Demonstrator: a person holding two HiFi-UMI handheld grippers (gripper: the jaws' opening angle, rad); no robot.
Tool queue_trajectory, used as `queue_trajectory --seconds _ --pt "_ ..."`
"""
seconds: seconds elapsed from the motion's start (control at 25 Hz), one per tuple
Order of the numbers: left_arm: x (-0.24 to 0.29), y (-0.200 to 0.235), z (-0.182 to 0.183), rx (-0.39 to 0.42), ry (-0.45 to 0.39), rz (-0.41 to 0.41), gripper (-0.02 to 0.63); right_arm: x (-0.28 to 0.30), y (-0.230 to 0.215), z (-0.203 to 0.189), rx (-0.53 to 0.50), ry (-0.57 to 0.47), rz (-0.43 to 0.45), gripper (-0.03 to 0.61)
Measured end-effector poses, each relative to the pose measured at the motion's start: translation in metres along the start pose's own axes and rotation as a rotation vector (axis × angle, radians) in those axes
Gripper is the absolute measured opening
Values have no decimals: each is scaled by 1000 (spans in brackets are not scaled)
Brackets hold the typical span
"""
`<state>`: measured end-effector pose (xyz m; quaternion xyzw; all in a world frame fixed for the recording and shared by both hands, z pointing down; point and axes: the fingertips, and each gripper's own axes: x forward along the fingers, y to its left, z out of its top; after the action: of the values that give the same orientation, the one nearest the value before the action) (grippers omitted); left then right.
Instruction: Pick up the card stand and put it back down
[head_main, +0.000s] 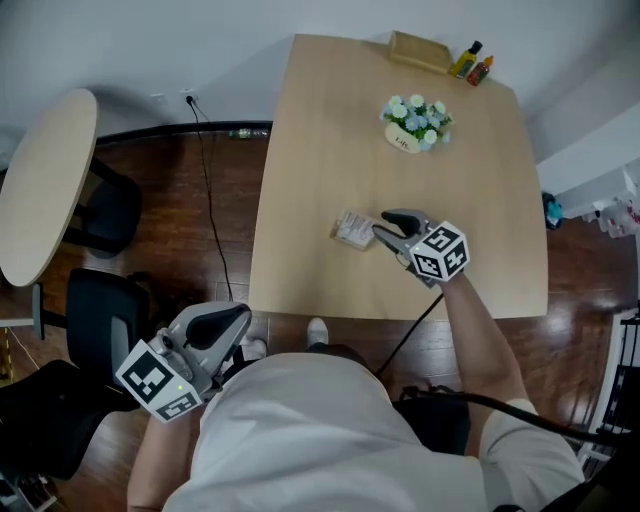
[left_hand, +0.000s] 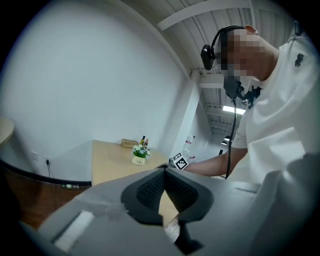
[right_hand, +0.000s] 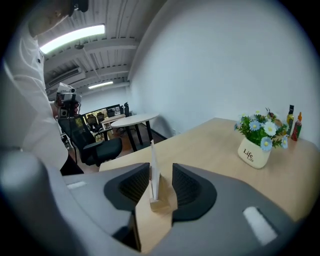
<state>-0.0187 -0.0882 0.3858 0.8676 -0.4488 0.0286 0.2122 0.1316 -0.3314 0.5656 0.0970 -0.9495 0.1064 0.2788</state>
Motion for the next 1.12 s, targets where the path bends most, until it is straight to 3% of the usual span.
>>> queue_trajectory --seconds 0.16,0.44,1.12 --pt "5 1 0 -2 2 14 3 13 3 -1 -8 8 55 146" --pt "7 4 -2 4 17 34 3 21 11 3 -37 -3 91 34" --pt "-7 11 -4 2 9 8 3 4 21 22 -33 -38 72 20"
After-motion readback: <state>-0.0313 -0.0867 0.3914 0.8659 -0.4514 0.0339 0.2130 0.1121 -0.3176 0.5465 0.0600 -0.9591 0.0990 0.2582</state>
